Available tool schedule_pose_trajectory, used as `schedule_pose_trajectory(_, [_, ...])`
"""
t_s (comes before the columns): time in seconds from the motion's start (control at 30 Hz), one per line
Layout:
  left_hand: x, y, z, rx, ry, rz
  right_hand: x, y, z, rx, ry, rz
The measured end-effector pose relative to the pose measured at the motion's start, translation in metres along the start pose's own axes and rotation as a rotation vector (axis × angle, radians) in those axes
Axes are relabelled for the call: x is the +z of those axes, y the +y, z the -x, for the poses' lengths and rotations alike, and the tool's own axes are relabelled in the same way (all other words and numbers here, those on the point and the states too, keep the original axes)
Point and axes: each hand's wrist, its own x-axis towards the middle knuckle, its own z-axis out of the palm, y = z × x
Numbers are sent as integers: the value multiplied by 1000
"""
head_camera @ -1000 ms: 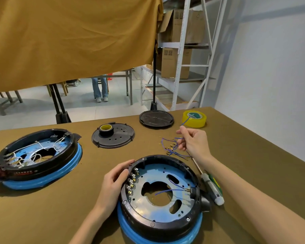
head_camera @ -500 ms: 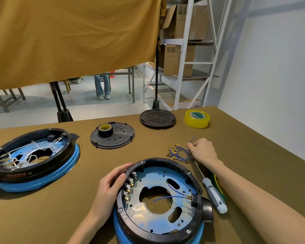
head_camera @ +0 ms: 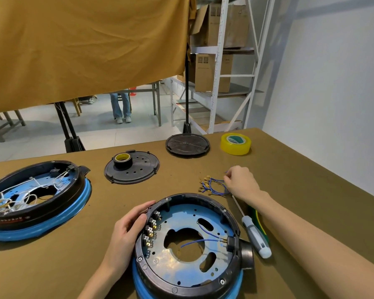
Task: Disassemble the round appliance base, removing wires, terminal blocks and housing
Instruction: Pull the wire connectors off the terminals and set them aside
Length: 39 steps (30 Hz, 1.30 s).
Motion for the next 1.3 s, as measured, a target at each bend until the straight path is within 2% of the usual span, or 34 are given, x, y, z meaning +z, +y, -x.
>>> schedule_pose_trajectory(0.07, [0,1,1,2,-3,-3,7,3,-1,4,-92,1])
schedule_pose_trajectory(0.13, [0,1,1,6,-3,-4,12,7,0,7,-108,-34])
schedule_pose_trajectory(0.23, [-1,2,1,4,-1,-4,5,9,7,-15,-27,-95])
schedule_pose_trajectory(0.33, [-1,3,1,-2,4,-11,-5,0,22,-115,106,-140])
schedule_pose_trajectory(0.4, [0,4,2,-4,11,-23,-12,-12,37,-201,110,-205])
schedule_pose_trajectory(0.5, [-2,11,4,0,23,-95,-16,-29,62,-288,-15,-299])
schedule_pose_trajectory(0.57, [-5,19,2,33,59,-231,-13,-37,75,-306,-96,-279])
schedule_pose_trajectory(0.67, [-2,39,-1,175,77,-452,-3,-41,86,-306,-202,-234])
schedule_pose_trajectory(0.77, [15,64,-2,291,-80,-530,1,-43,84,-261,-226,-262])
schedule_pose_trajectory(0.87, [45,78,-5,304,-375,-660,0,-47,78,-207,-209,-319])
schedule_pose_trajectory(0.93, [64,77,-8,314,-498,-776,1,-49,75,-162,-191,-388])
schedule_pose_trajectory(1.03, [85,69,-13,357,-528,-897,5,-51,71,-129,-190,-442])
schedule_pose_trajectory(1.17, [94,60,-19,376,-492,-936,9,-51,67,-118,-165,-452])
schedule_pose_trajectory(1.3, [95,53,-17,396,-468,-947,14,-51,67,-120,-66,-354])
